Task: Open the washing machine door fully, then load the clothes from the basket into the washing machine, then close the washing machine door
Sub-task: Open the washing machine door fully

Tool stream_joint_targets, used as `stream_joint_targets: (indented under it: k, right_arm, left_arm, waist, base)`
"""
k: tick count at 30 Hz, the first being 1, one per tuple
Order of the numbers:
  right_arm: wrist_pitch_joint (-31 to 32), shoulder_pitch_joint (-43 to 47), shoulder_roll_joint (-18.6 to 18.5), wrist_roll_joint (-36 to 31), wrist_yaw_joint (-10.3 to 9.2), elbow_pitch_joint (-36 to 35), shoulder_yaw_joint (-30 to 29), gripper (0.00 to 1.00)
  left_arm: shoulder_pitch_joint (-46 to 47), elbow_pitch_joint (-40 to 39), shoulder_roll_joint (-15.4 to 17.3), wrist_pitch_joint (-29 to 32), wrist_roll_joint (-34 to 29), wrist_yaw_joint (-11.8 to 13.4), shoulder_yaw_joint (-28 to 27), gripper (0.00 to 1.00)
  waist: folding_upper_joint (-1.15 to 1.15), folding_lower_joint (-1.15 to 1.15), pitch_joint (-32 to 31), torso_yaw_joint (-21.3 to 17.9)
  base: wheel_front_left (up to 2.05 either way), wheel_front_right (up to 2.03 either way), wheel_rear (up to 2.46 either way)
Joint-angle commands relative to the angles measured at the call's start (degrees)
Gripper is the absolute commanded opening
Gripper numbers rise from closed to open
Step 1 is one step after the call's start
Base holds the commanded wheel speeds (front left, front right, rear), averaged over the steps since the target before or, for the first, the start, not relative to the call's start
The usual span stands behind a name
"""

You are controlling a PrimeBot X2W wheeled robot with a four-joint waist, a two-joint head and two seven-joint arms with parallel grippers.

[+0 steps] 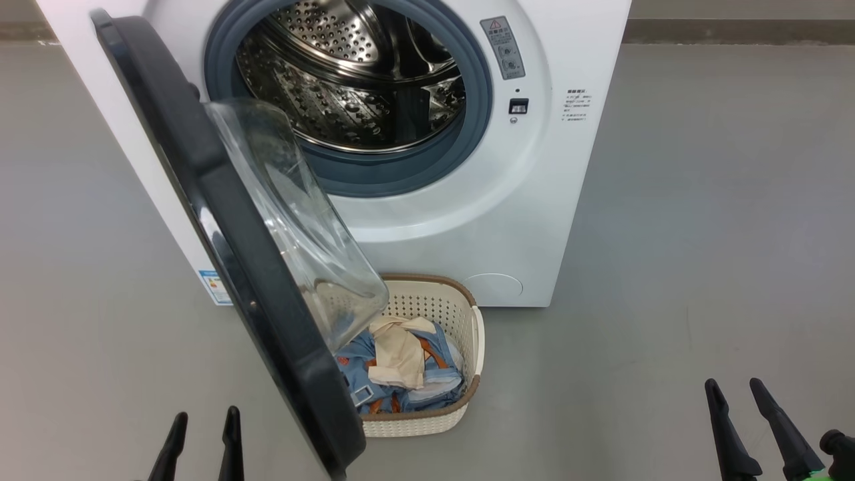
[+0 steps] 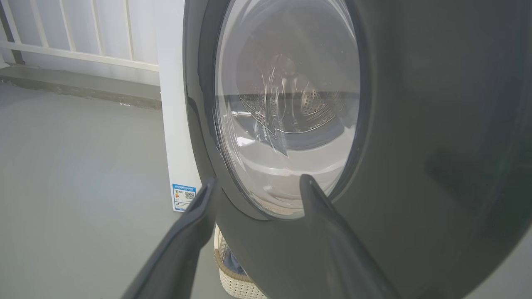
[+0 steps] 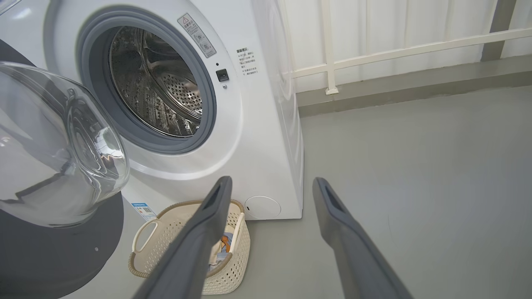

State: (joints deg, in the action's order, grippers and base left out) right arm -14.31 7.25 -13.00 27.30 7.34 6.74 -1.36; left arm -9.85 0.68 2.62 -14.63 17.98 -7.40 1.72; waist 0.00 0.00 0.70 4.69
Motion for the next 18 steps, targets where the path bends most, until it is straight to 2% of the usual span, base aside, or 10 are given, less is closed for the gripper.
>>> stream_joint_targets:
  k: [1, 18]
  right_arm:
    - [-0.7, 0.1, -1.0, -0.6, 0.14, -0.9, 0.5, 1.0]
    - [-0.7, 0.1, -0.6, -0.8, 0.14, 0.8, 0.2, 1.0]
  left_arm:
    - [1.1, -1.1, 0.3, -0.4, -0.4, -0.1, -1.8, 1.0]
    - [1.1, -1.1, 0.3, -0.4, -0.5, -0.1, -1.8, 1.0]
  waist:
    - [0.0, 0.0, 0.0, 0.0]
    - [0.0, 0.0, -0.5, 0.3]
  base:
    - [0.0, 0.0, 0.0]
    - [0.0, 0.0, 0.0]
